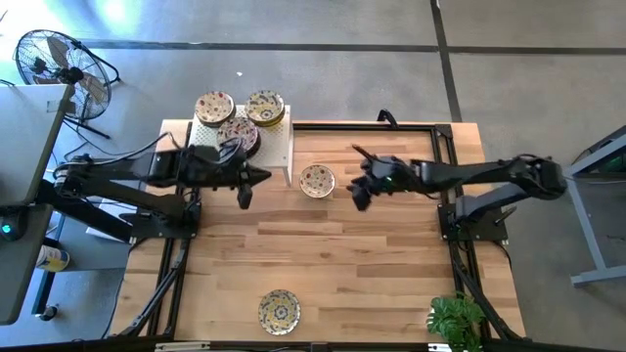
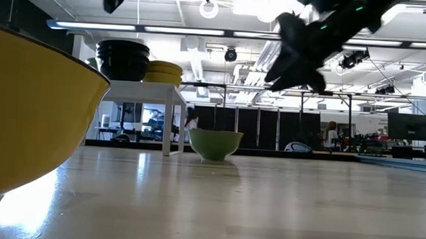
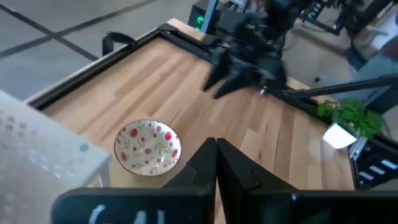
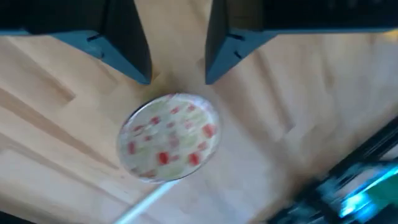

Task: Pick & Place Mini bowls
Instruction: Stack the red patterned bowl on the red patterned bowl on the shelf

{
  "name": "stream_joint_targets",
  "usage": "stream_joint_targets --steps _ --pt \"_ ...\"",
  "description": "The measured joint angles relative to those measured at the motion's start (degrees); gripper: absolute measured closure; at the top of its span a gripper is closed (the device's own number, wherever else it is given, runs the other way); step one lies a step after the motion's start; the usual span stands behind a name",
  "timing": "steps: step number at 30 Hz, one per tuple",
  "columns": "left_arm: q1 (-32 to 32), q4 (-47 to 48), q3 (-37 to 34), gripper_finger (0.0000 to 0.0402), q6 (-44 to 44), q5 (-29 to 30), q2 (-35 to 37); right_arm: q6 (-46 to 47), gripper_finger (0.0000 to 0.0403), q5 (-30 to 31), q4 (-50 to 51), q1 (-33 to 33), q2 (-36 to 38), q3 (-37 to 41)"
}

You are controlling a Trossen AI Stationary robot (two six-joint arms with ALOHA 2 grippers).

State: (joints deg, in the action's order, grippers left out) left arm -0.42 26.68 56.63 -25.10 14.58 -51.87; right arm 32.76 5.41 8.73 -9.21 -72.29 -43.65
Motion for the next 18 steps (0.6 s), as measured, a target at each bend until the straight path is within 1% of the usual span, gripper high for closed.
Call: stream_joint_targets --steps 3,6,8,13,18 --pt "-2.78 -1.94 -3.9 0.0399 -2.27 2.8 2.21 3.9 0.024 -1.14 0.01 -4.62 -6.66 -3.79" --pt "-5.13 -2.67 -5.78 0.0399 -3.38 5.15 3.38 7.04 0.0223 -5.59 0.02 -9.33 -13.6 -6.98" --pt "-6.36 -2.26 -6.19 0.0399 -3.65 5.9 3.68 7.71 0.0219 -8.08 0.07 -11.46 -17.85 -8.81" --pt "-7.69 -0.63 -6.24 0.0399 -3.63 5.83 3.86 8.36 0.0224 -11.1 -0.05 -13.46 -26.49 -13.54" --pt "-8.38 0.95 -6.27 0.0399 -3.63 5.35 3.86 10.04 0.0254 -12.47 -0.09 -12.78 -32.14 -17.67"
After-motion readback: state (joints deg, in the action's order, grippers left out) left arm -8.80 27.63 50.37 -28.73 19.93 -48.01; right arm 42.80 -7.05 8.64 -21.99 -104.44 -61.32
